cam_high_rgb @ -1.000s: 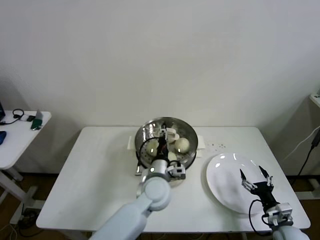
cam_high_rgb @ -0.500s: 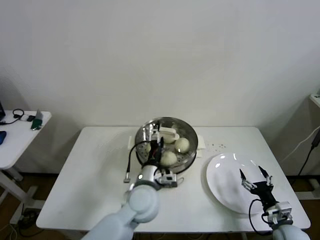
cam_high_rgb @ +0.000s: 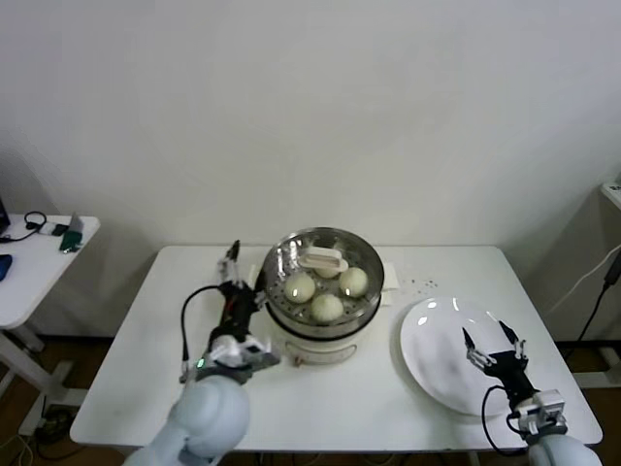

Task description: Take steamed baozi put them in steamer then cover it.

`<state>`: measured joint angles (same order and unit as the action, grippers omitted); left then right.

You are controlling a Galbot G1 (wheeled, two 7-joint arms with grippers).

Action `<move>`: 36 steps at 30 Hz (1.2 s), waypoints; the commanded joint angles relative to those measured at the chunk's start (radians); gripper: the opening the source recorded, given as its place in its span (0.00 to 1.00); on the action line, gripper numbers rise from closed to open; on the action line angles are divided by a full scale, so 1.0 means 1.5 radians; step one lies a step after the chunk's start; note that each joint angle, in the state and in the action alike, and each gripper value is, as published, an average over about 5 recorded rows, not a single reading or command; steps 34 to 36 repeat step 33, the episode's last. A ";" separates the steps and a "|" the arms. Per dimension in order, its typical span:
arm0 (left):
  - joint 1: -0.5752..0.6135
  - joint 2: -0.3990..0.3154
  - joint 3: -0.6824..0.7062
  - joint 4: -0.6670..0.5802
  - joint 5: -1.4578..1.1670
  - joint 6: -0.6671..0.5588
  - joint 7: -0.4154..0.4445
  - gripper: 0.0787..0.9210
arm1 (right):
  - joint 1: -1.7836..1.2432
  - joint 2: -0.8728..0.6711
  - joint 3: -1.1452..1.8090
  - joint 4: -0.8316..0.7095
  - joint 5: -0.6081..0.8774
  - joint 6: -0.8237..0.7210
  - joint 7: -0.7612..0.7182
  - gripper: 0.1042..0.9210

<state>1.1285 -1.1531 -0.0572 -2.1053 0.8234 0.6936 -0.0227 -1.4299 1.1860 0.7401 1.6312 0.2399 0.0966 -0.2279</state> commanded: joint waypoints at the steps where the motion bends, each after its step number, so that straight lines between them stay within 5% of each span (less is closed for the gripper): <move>1: 0.246 -0.041 -0.320 -0.015 -0.459 -0.449 -0.165 0.88 | -0.004 0.001 -0.008 0.013 0.006 0.006 -0.002 0.88; 10: 0.310 -0.140 -0.412 0.117 -0.629 -0.584 -0.103 0.88 | -0.024 0.012 -0.023 0.040 0.012 0.021 -0.014 0.88; 16: 0.309 -0.142 -0.385 0.175 -0.637 -0.624 -0.092 0.88 | -0.039 0.024 -0.030 0.065 0.015 0.030 -0.015 0.88; 36: 0.311 -0.138 -0.386 0.167 -0.643 -0.622 -0.040 0.88 | -0.057 0.029 -0.019 0.077 0.025 0.043 -0.019 0.88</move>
